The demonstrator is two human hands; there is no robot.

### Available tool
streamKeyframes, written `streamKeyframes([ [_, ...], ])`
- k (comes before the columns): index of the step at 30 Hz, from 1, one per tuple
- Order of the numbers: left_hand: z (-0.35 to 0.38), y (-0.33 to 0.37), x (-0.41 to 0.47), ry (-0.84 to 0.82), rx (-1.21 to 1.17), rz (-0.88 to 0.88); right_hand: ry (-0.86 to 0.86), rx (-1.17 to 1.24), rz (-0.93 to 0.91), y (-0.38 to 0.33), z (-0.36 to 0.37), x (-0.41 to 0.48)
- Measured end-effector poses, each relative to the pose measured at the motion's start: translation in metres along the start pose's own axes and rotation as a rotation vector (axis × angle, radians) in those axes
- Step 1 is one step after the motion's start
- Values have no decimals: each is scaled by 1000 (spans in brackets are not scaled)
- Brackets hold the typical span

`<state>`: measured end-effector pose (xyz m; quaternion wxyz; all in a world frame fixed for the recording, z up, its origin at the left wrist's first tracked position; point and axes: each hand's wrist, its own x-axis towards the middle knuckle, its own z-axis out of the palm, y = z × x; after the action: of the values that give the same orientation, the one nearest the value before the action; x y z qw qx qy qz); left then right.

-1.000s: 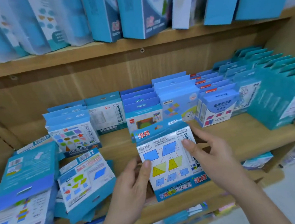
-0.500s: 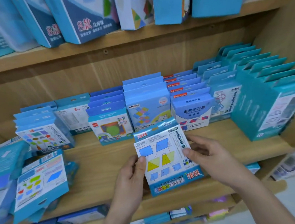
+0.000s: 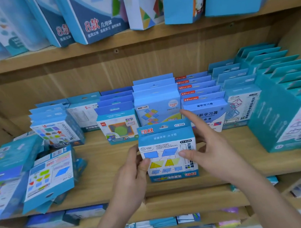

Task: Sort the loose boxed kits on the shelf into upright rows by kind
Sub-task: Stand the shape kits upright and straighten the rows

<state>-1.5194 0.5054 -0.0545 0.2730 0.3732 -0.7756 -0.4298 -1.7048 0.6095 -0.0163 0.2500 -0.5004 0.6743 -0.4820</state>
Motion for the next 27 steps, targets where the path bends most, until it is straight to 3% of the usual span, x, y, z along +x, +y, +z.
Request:
streamKeyframes([
  [5, -37, 9, 19, 77, 11, 93, 62, 24, 6, 3, 8, 8],
  [10, -94, -6, 75, 307, 310, 148, 146, 174, 105, 8, 18, 18],
  [14, -108, -19, 111, 207, 610, 66, 193, 257, 165, 9, 31, 27],
  [17, -105, -25, 124, 128, 607, 32, 209, 302, 194, 12, 40, 32],
  [27, -104, -33, 135, 113, 619, 66, 187, 321, 179, 9, 58, 47],
])
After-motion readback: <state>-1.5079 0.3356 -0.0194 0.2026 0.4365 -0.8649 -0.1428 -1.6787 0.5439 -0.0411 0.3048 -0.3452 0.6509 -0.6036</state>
